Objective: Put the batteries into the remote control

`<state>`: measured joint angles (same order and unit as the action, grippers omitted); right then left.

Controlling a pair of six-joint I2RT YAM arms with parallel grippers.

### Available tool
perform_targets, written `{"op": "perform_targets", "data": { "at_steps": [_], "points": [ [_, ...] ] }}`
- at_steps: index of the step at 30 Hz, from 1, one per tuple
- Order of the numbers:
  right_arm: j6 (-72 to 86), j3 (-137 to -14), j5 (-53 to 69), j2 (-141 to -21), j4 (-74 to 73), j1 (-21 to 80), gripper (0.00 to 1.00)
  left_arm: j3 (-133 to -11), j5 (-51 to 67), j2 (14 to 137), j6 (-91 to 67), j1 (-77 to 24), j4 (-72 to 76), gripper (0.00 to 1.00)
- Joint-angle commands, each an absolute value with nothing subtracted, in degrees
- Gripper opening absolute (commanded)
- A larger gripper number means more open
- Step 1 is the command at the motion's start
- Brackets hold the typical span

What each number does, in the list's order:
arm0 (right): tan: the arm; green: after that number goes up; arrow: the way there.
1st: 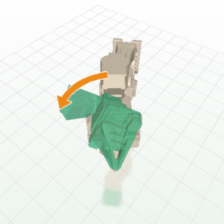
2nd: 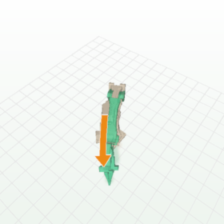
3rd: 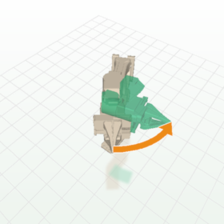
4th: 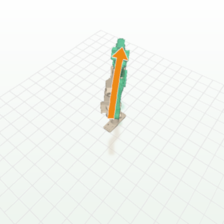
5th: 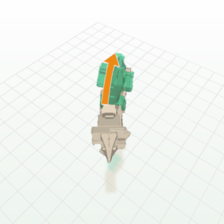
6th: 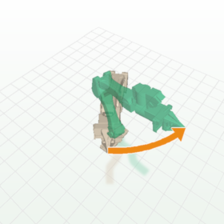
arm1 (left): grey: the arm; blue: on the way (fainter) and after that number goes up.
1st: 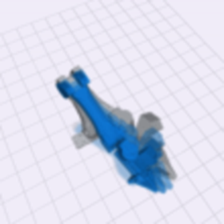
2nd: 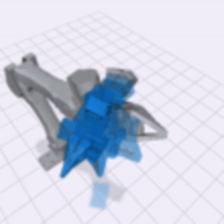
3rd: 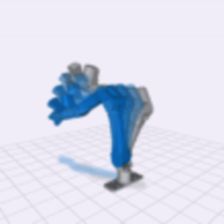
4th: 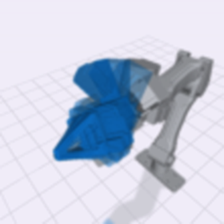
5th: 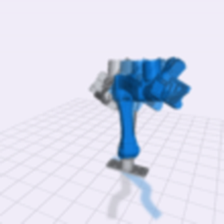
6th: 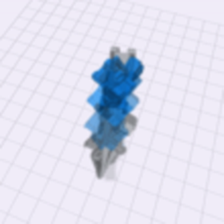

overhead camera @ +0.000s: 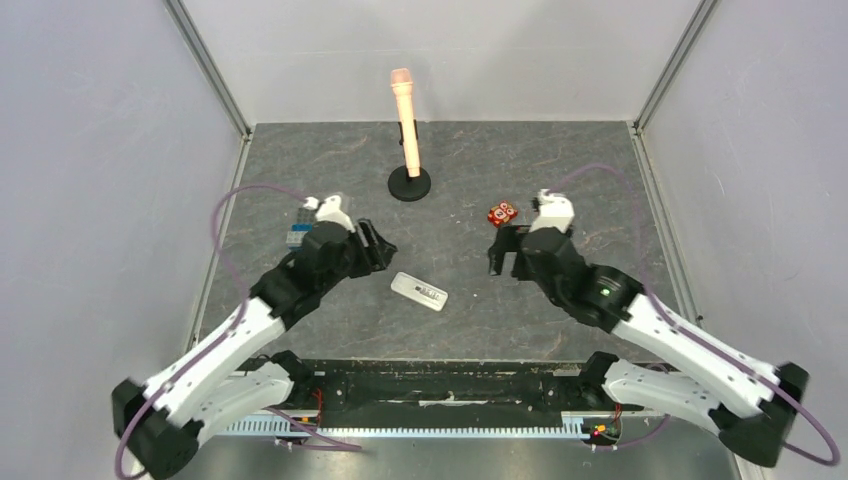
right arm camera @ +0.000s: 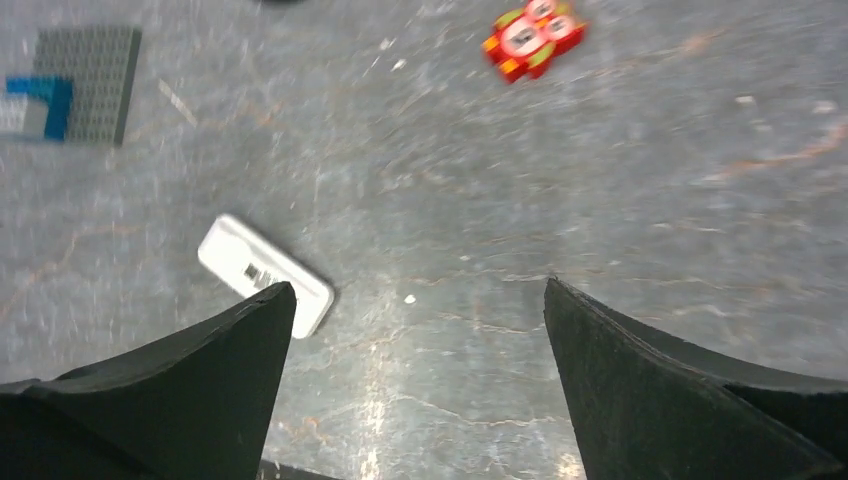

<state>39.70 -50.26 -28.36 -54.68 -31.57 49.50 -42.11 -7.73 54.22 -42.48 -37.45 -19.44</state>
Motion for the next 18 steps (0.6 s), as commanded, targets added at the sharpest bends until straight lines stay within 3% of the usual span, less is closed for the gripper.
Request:
{"op": "perform_targets", "data": {
  "at_steps": [1,8,18],
  "points": [
    [43.22,-53.58,-42.31,-46.01,-42.57,49.13,0.98,-45.45,-18.19,39.96,-36.47,-37.18,-34.75,0.69],
    [46.06,-59.91,-53.87,-31.61,-50.04,49.13,0.98,-48.74,-21.04,17.94,-33.12,-37.18,-44.44,0.75],
    [47.26,-62.75,-57.04,-24.78,-52.79,49.14,0.98,-55.29,-24.07,11.66,-30.52,-37.2,-52.0,0.77]
  ]
}}
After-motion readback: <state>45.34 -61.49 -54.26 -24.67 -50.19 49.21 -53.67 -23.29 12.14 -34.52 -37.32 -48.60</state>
